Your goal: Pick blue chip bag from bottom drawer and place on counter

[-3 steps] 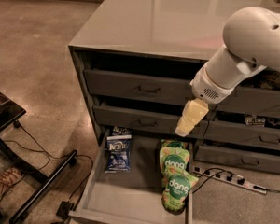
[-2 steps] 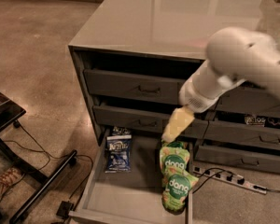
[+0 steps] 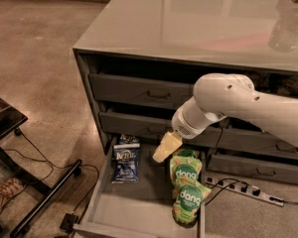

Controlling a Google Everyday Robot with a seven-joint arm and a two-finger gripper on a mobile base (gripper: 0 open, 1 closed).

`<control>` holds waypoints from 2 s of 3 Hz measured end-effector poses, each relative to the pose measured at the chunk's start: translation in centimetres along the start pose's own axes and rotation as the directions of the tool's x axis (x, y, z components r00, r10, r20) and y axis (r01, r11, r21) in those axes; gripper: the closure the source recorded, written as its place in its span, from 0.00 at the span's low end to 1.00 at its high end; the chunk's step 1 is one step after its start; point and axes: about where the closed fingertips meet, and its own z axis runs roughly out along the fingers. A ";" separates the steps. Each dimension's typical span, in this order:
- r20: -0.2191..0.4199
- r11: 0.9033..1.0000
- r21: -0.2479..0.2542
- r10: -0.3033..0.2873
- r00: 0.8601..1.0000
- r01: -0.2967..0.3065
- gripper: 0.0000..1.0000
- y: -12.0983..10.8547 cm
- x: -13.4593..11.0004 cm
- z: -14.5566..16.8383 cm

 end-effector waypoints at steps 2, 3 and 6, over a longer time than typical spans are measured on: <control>0.028 0.997 -0.039 0.067 0.997 -0.066 0.00 -0.2 0.5 4.7; 0.038 0.988 -0.051 0.148 0.988 -0.146 0.00 -0.8 1.1 11.4; 0.075 0.971 -0.006 0.238 0.968 -0.238 0.00 -1.7 0.8 15.7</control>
Offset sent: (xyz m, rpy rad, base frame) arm 0.0364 0.0414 -0.1440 0.1972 0.1295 -0.1534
